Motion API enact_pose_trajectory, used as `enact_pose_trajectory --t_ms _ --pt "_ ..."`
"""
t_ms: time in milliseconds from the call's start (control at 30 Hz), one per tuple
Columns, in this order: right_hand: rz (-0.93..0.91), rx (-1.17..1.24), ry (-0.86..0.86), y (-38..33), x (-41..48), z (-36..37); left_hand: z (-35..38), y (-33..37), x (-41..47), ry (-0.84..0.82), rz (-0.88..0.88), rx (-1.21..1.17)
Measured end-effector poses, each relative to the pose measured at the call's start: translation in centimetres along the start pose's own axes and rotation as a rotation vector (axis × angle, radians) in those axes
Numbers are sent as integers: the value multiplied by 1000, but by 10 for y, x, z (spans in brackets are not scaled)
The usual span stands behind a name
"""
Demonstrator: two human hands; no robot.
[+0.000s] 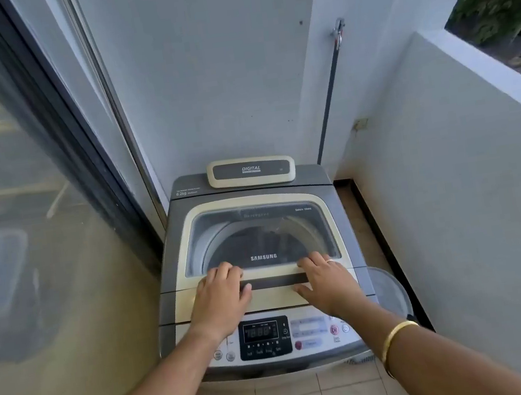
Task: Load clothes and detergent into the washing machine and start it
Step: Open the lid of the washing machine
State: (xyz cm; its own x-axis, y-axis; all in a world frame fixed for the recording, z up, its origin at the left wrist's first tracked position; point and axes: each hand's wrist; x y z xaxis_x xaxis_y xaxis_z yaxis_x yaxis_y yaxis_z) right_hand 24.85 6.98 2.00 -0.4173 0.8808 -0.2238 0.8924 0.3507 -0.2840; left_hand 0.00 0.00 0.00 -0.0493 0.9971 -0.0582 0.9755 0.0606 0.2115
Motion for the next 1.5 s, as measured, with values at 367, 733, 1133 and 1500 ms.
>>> enact_pose_trajectory --t_ms 367,733,1133,1500 --pt "104 29 -327 -12 22 -44 -43 3 26 -406 -14 -73" --pt "45 105 -216 -21 45 -152 -152 2 71 -359 97 -175" --pt "-51 201 44 -29 87 -242 -234 -2 145 -82 176 -224" --pt "-31 9 287 -41 149 -265 -244 -10 210 171 185 -230"
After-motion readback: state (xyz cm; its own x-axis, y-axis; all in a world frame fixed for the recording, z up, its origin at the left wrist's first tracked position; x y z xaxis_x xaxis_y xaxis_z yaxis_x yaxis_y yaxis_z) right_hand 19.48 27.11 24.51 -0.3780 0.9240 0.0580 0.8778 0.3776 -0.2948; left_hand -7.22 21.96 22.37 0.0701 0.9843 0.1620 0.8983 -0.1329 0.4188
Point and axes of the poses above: each hand's wrist, its own x-axis towards the middle knuckle, its own z-axis out of the palm, y = z × x, and after that the axes turned 5 degrees about x, right-handed
